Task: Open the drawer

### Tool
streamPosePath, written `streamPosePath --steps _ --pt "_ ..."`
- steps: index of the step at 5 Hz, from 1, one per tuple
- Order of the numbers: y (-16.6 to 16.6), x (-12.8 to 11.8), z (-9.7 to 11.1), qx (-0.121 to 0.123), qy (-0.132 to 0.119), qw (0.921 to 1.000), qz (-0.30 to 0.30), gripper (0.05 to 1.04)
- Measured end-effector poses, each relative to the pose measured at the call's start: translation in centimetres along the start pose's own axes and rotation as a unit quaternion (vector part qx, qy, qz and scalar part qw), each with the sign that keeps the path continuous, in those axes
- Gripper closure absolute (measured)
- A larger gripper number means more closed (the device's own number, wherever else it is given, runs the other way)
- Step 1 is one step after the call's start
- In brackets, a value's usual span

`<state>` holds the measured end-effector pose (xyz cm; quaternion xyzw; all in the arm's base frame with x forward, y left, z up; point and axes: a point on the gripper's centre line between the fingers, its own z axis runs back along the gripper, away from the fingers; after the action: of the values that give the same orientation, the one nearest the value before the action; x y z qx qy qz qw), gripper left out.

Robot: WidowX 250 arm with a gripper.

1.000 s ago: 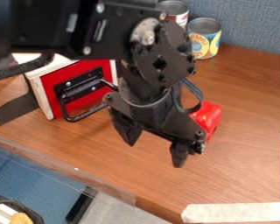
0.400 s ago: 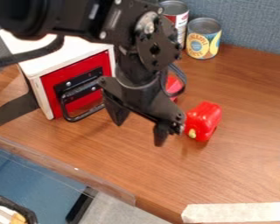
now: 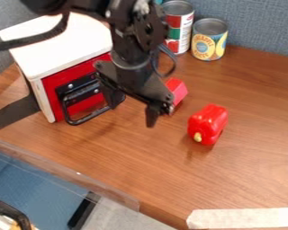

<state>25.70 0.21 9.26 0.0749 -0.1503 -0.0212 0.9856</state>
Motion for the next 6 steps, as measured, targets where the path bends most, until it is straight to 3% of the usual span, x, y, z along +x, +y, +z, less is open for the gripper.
streamPosePath --steps 3,4,6 --pt "3.1 1.6 -2.0 0.030 0.012 0.9989 -0.032 0.083" --pt "4.0 1.3 -3.2 0.043 0.032 0.9969 -0.057 0.083" --pt "5.5 0.3 -5.2 0.045 0.076 0.9922 -0.088 0.083"
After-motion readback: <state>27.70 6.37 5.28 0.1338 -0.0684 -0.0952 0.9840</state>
